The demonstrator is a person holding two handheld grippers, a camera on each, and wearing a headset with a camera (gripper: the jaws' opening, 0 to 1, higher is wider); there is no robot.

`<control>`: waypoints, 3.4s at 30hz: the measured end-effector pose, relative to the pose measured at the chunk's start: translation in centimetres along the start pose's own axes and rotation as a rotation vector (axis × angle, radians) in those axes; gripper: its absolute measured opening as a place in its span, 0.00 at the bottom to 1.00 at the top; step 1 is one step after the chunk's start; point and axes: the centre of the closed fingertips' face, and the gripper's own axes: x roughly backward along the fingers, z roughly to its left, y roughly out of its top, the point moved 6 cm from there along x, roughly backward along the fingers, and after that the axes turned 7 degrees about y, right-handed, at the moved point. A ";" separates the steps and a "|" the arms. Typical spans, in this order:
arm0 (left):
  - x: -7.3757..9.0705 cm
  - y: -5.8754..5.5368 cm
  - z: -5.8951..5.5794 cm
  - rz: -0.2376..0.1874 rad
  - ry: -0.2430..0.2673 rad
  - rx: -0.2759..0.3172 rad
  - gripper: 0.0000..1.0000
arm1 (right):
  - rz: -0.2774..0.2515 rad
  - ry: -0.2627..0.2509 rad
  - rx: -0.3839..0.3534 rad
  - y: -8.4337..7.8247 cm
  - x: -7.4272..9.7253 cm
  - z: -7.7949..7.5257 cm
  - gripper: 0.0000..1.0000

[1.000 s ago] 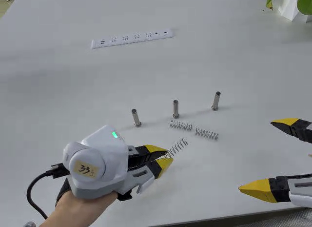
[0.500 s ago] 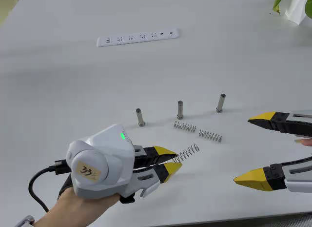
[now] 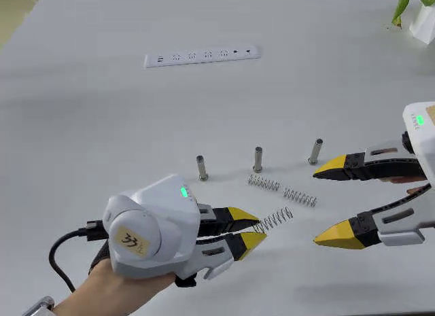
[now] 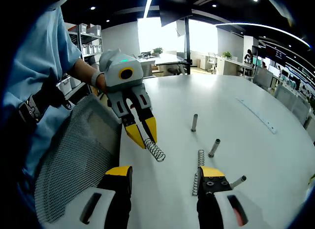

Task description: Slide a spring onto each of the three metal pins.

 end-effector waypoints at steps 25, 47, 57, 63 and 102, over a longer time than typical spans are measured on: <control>-0.3 1.1 -0.4 -0.018 -0.036 -0.035 0.07 | 0.143 0.159 0.230 0.9 -1.4 0.0 0.14; -0.3 1.1 -0.4 -0.014 -0.047 -0.031 0.06 | 0.155 0.180 0.275 1.2 -1.5 0.1 0.06; -0.4 1.0 -0.4 -0.002 -0.048 -0.024 0.06 | 0.142 0.179 0.303 2.9 -1.3 0.6 0.06; -0.5 0.9 -0.5 0.004 -0.047 -0.024 0.06 | 0.131 0.178 0.326 3.7 -1.6 0.8 0.06; -0.5 0.8 -0.3 -0.016 -0.035 -0.019 0.06 | 0.136 0.147 0.345 4.4 -2.0 0.7 0.21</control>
